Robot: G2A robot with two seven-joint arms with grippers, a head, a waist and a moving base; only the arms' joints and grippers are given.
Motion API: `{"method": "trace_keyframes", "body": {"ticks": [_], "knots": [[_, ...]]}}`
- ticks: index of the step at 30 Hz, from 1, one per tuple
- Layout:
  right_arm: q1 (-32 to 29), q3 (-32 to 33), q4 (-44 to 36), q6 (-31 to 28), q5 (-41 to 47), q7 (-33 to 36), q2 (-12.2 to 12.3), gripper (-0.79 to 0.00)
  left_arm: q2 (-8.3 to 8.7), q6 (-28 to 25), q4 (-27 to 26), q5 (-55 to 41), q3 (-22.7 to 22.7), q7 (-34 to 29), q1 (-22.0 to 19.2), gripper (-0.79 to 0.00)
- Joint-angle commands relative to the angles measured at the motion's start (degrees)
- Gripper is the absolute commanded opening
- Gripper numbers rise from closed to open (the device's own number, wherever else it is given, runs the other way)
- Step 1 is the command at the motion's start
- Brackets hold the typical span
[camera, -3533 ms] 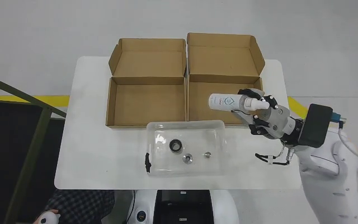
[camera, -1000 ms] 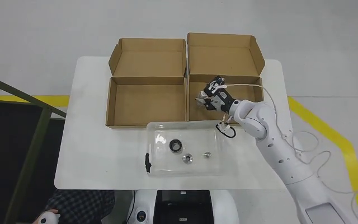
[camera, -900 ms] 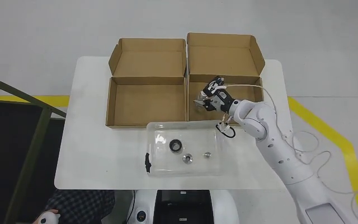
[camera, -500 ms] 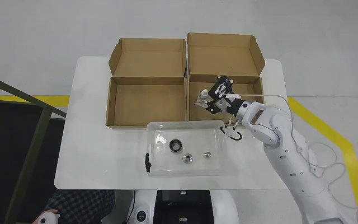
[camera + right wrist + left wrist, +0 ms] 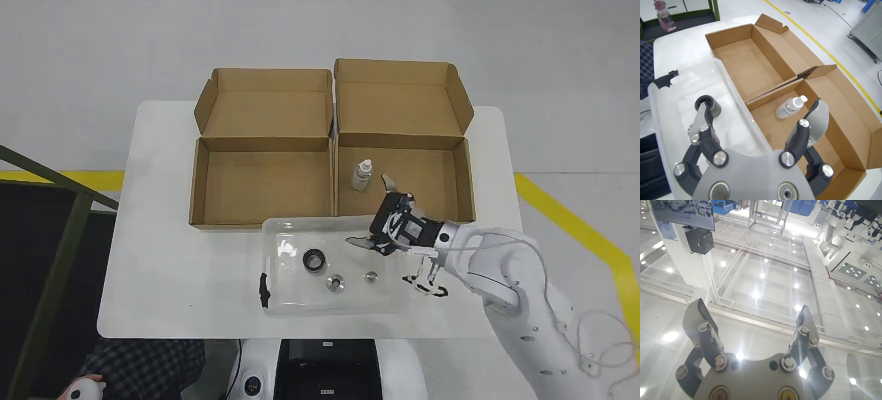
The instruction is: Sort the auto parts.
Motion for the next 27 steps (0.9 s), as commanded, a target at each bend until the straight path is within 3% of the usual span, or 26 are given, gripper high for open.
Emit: {"method": "trace_keyframes", "body": {"ticks": [1, 8, 27], "knots": [[-1.2, 0.3, -0.7, -1.0, -0.1, 0.8, 0.2, 0.000, 0.00, 0.0, 0.0, 0.0, 0.0, 0.0, 0.0, 0.000], [-4.9, 0.7, -2.8, -6.8, -1.2, 6.8, 1.2, 0.000, 0.00, 0.0, 0.0, 0.0, 0.0, 0.0, 0.0, 0.000], [-8.6, -0.8, -5.9, -8.9, -4.7, 15.5, 2.7, 0.000, 0.00, 0.0, 0.0, 0.0, 0.0, 0.0, 0.0, 0.000]]}}
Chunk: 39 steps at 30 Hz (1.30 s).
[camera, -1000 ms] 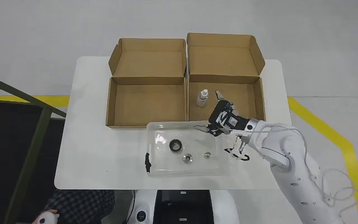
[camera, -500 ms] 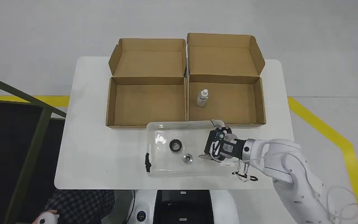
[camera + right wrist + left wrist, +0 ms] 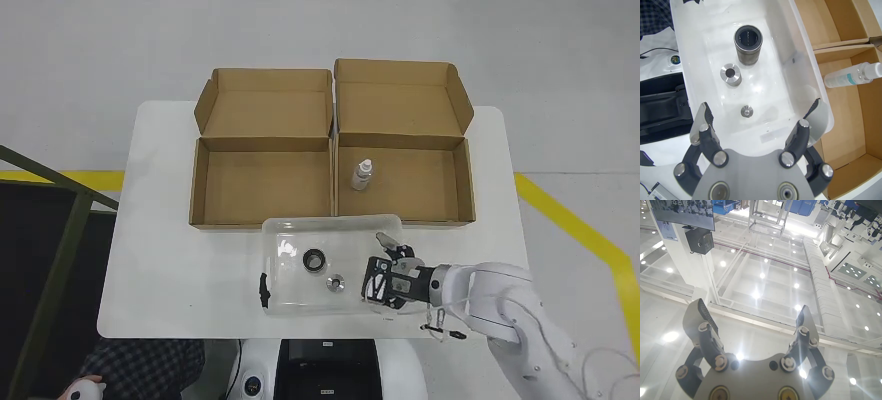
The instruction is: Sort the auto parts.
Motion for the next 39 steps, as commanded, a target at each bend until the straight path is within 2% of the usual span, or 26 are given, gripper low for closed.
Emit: {"method": "trace_keyframes", "body": {"ticks": [1, 8, 15, 19, 27, 34, 39], "knots": [[0.2, -0.4, 0.2, 0.2, -0.3, 0.6, 0.0, -0.015, 0.00, 0.0, 0.0, 0.0, 0.0, 0.0, 0.0, 0.000], [1.8, -2.3, 1.0, 1.0, -0.9, 3.0, 0.2, -0.123, 0.00, 0.0, 0.0, 0.0, 0.0, 0.0, 0.0, 0.000], [3.7, -4.9, 2.0, 1.6, -1.8, 6.4, 0.2, -0.172, 0.00, 0.0, 0.0, 0.0, 0.0, 0.0, 0.0, 0.000], [4.9, -6.6, 2.7, 1.9, -1.9, 8.4, 0.1, -0.252, 0.00, 0.0, 0.0, 0.0, 0.0, 0.0, 0.0, 0.000], [7.1, -9.4, 4.3, 3.0, -1.5, 12.0, -0.1, -0.289, 0.00, 0.0, 0.0, 0.0, 0.0, 0.0, 0.0, 0.000], [8.7, -11.1, 5.7, 4.0, -0.8, 14.0, -0.2, -0.394, 0.00, 0.0, 0.0, 0.0, 0.0, 0.0, 0.0, 0.000], [9.8, -12.2, 6.9, 4.3, -0.1, 15.2, -0.2, -0.422, 0.00, 0.0, 0.0, 0.0, 0.0, 0.0, 0.0, 0.000]]}}
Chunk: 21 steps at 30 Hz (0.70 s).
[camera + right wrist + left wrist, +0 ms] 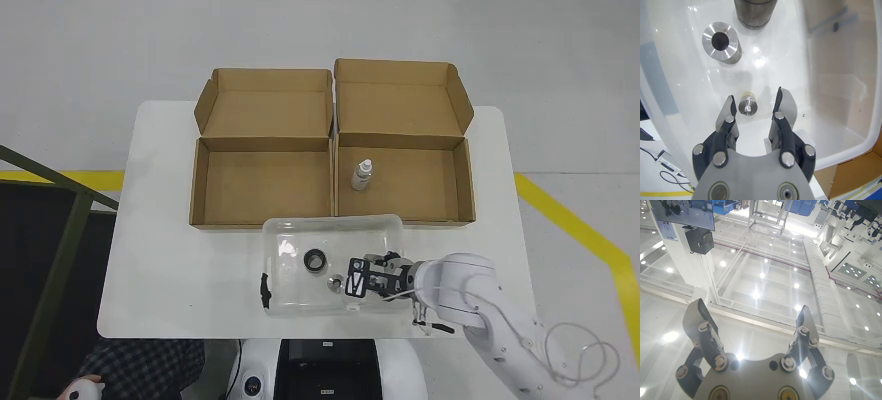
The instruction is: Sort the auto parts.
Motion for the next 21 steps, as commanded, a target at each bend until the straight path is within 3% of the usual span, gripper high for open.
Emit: {"method": "trace_keyframes", "body": {"ticks": [1, 4, 11, 21], "knots": [[0.4, -0.4, 0.4, 0.2, 0.2, 0.5, 0.0, -0.428, 0.00, 0.0, 0.0, 0.0, 0.0, 0.0, 0.0, 0.000], [1.1, -1.0, 0.7, 0.5, 0.7, 1.0, -0.1, -0.468, 0.00, 0.0, 0.0, 0.0, 0.0, 0.0, 0.0, 0.000], [2.2, -2.4, 1.1, 0.9, 2.1, 1.6, -0.2, -0.785, 0.00, 0.0, 0.0, 0.0, 0.0, 0.0, 0.0, 0.000], [2.3, -2.5, -1.2, 0.7, 3.0, 1.1, 0.2, -0.785, 0.00, 0.0, 0.0, 0.0, 0.0, 0.0, 0.0, 0.000]]}}
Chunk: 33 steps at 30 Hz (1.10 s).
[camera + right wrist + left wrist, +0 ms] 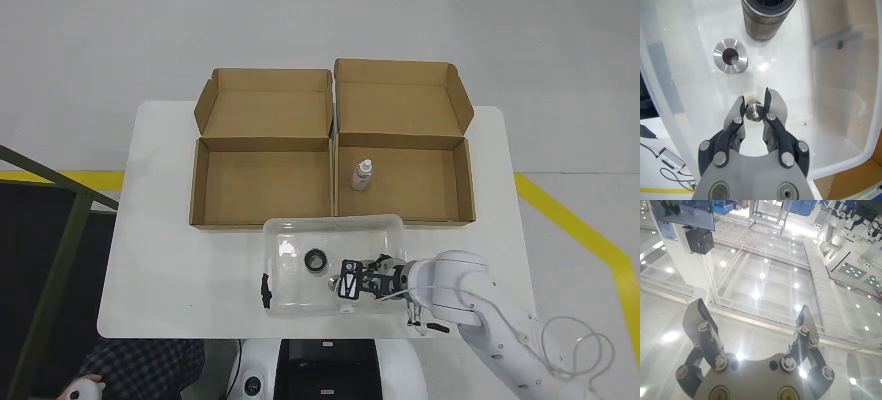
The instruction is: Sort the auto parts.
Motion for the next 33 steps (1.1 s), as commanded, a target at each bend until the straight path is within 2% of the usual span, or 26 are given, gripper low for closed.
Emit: {"method": "trace_keyframes", "body": {"ticks": [1, 17, 26, 33], "knots": [[-0.1, 0.2, -0.5, -0.1, 0.0, -0.4, 0.1, -0.785, 0.00, 0.0, 0.0, 0.0, 0.0, 0.0, 0.0, 0.000], [-0.9, 3.9, -4.7, 0.4, 2.3, -11.0, 0.8, -0.785, 0.00, 0.0, 0.0, 0.0, 0.0, 0.0, 0.0, 0.000], [-3.0, 9.9, -6.0, -7.7, 6.8, -28.9, 1.7, -0.785, 0.00, 0.0, 0.0, 0.0, 0.0, 0.0, 0.0, 0.000], [-4.3, 14.4, -7.7, -9.2, 8.0, -40.2, 2.0, -0.785, 0.00, 0.0, 0.0, 0.0, 0.0, 0.0, 0.0, 0.000]]}}
